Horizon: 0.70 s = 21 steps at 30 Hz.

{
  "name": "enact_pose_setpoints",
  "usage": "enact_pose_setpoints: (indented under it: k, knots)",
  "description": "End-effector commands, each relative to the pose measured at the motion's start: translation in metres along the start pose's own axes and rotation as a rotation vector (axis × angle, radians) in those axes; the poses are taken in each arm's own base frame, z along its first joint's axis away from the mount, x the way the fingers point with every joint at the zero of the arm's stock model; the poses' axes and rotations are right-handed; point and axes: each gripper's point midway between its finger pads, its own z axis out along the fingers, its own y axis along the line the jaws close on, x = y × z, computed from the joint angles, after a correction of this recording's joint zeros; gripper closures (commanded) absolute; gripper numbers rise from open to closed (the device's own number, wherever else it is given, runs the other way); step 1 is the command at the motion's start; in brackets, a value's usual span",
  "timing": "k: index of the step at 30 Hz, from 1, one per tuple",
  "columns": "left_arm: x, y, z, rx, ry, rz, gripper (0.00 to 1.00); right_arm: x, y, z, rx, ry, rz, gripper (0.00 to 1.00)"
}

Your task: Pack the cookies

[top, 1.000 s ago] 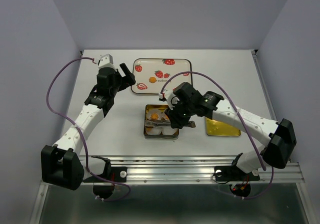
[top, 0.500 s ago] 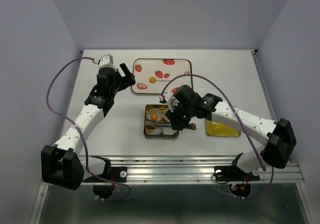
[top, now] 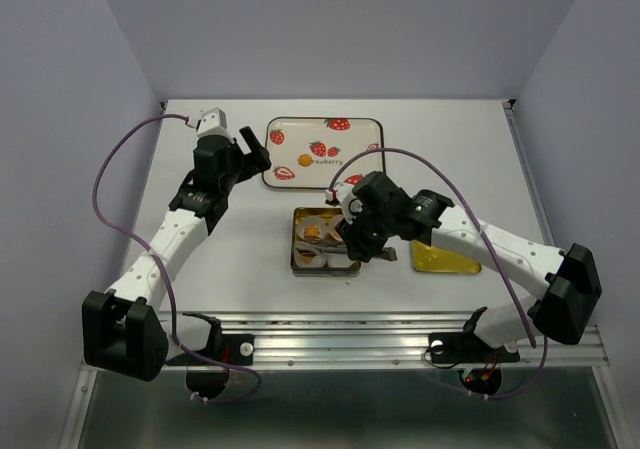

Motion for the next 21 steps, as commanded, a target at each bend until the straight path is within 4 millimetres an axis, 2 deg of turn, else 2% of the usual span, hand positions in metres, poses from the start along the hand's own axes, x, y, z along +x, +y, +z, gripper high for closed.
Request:
enact_pose_setpoints:
  k: [1, 4, 12, 15, 17, 20, 21]
  knots:
    - [-0.012, -0.008, -0.005, 0.032, -0.045, 0.015, 0.01, 0.0, 0.001, -0.012, 0.023, -0.028, 0.009, 0.56]
    - [-0.012, -0.008, -0.005, 0.035, -0.045, 0.015, 0.01, -0.003, 0.002, -0.017, 0.02, -0.046, 0.008, 0.47]
    - [-0.014, -0.01, -0.007, 0.04, -0.051, 0.013, 0.01, -0.004, 0.0, -0.028, 0.046, -0.059, 0.005, 0.45]
    - [-0.015, -0.011, -0.007, 0.041, -0.052, 0.01, 0.01, -0.011, 0.003, -0.034, 0.034, -0.086, -0.006, 0.46]
    - [-0.015, -0.011, -0.006, 0.043, -0.049, 0.009, 0.01, -0.019, 0.007, -0.04, 0.02, -0.12, -0.015, 0.46]
    - [-0.015, -0.012, -0.007, 0.045, -0.05, 0.004, 0.01, -0.04, 0.005, -0.055, 0.046, -0.202, -0.019, 0.46]
    - [-0.014, -0.012, -0.007, 0.044, -0.048, 0.003, 0.01, -0.054, 0.003, -0.063, 0.068, -0.248, -0.013, 0.46]
